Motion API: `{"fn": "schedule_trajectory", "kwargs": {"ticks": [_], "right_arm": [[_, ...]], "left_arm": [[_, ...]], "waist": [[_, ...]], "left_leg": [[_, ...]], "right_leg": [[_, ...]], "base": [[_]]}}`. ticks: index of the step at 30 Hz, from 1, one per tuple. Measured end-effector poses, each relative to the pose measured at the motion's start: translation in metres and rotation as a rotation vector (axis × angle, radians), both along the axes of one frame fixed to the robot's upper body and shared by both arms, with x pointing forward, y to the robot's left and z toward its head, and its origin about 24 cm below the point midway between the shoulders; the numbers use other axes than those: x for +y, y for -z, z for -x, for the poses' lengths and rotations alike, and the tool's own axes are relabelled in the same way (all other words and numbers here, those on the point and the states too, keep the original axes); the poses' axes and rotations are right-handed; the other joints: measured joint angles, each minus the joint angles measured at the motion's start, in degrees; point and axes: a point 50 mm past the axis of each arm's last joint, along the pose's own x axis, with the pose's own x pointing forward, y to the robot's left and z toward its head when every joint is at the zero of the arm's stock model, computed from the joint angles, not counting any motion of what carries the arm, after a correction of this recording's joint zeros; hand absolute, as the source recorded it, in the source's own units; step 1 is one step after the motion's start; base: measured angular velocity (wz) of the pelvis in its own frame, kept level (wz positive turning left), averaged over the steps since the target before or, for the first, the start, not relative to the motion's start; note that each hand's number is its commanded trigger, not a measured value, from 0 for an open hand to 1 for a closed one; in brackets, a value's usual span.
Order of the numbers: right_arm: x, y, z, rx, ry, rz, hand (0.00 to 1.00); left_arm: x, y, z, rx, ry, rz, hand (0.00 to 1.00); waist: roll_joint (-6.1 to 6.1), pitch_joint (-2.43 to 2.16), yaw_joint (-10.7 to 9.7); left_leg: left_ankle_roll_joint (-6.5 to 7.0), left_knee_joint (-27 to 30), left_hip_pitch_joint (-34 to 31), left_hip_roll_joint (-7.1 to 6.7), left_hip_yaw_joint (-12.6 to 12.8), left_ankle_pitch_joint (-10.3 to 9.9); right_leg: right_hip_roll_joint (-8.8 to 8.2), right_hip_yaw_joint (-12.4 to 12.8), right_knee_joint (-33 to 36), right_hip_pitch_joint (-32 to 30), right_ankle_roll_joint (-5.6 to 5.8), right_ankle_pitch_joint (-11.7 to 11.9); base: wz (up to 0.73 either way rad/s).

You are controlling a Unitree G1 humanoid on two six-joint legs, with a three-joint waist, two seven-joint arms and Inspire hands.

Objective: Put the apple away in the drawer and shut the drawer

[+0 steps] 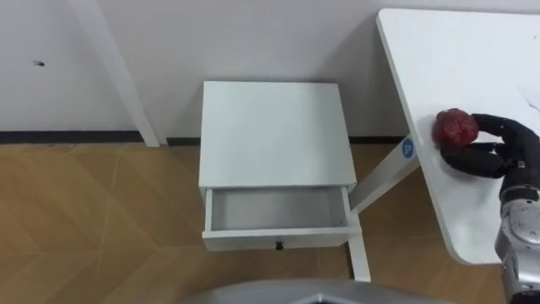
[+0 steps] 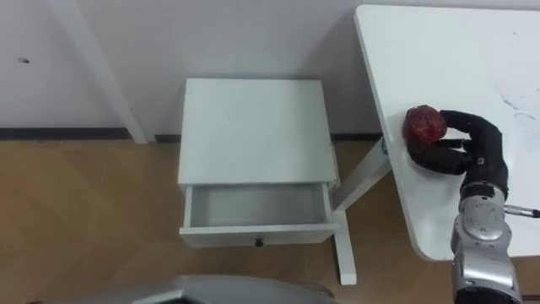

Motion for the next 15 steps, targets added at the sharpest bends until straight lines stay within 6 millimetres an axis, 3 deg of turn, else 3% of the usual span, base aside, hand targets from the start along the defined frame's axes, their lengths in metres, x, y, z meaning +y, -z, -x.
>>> {"fn": "schedule_trajectory", "kwargs": {"ticks": [11,15], "right_arm": [[0.001,0.000,-0.001,0.015,-0.021,0.023,1.00],[0.015,-0.008,-0.012,0.018,-0.149,0.081,1.00]], "left_arm": [[0.000,0.000,0.001,0.007,-0.002,0.001,0.00],[0.000,0.000,-0.002,0.001,0.001,0.001,0.00]], "waist": [[-0.15,0.16,0.7],[-0.32,0.25,1.1]], "left_leg": [[0.00,0.0,0.1,-0.01,-0.1,0.0],[-0.01,-0.1,-0.1,-0.01,0.0,0.0]], "right_leg": [[-0.07,-0.6,0.0,0.1,-0.01,0.0],[-0.04,-0.5,0.0,-0.1,-0.02,0.0]], "base": [[0.00],[0.00]]}}
